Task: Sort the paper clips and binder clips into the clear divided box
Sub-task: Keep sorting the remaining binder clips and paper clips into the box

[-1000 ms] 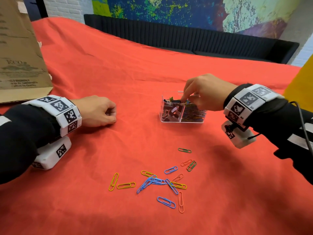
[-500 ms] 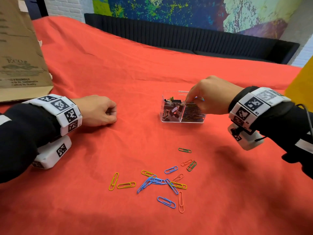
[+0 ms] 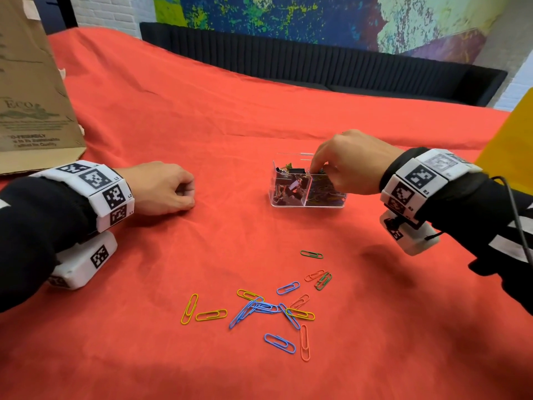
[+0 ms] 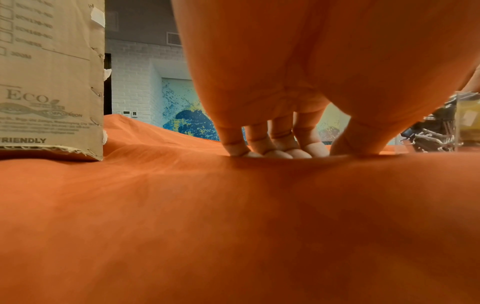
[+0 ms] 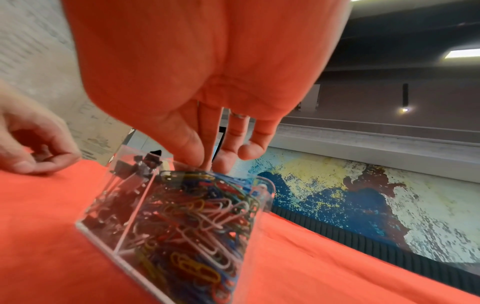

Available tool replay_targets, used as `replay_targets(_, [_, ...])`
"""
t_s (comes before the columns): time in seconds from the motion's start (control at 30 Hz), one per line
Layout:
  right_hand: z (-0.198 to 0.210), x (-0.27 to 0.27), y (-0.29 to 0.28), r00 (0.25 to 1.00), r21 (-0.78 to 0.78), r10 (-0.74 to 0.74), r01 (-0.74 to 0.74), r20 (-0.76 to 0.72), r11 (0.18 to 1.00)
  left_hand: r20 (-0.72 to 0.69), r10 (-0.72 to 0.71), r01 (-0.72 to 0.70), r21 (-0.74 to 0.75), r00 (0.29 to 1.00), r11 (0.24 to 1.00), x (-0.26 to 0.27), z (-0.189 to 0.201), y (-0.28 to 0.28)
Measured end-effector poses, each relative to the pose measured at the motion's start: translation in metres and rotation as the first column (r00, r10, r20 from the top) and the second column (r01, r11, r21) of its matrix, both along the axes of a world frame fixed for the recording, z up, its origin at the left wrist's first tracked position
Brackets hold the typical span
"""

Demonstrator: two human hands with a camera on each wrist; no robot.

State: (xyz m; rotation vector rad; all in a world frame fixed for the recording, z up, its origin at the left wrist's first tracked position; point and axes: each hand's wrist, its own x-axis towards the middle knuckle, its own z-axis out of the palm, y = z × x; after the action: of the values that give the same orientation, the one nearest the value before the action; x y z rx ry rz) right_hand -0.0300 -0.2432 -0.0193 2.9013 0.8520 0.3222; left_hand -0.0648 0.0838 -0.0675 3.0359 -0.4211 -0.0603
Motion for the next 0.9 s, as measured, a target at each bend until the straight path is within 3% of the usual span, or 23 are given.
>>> replay_targets(0.23, [0.009, -0.004, -0.011, 0.999, 0.134, -0.043, 0.039, 0.028, 0.99, 0.002, -0.002, 0.002, 0.008, 1.0, 1.0, -0.001, -0.001, -0.001])
replay_targets(0.43, [0.007, -0.005, -0.014, 0.997, 0.065, -0.079, 0.079, -0.004, 0.995, -0.003, 0.003, -0.003, 0.007, 1.0, 1.0, -0.001, 0.0, 0.0])
replay_targets(0.57, [0.009, -0.004, -0.018, 0.997, 0.146, -0.057, 0.048, 0.057, 0.988, 0.002, 0.0, 0.0, 0.012, 1.0, 1.0, -0.001, 0.0, -0.001])
replay_targets(0.7, [0.014, -0.028, -0.01, 0.99, 0.245, 0.047, -0.079, 0.136, 0.966, -0.001, -0.006, 0.006, 0.007, 1.0, 1.0, 0.0, 0.0, 0.0])
replay_targets(0.77, [0.011, -0.052, 0.0, 0.988, 0.261, 0.147, -0.152, 0.038, 0.953, -0.003, -0.008, 0.008, 0.008, 1.0, 1.0, 0.0, -0.001, 0.0])
replay_targets(0.8, [0.008, -0.065, 0.006, 0.977, 0.256, 0.189, -0.157, -0.103, 0.954, -0.003, -0.009, 0.009, 0.011, 1.0, 1.0, 0.001, -0.001, 0.001])
replay_targets(0.9, [-0.007, -0.097, 0.017, 0.846, 0.079, 0.208, -0.194, -0.491, 0.978, 0.006, -0.012, 0.012, 0.023, 1.0, 1.0, 0.001, -0.002, 0.0])
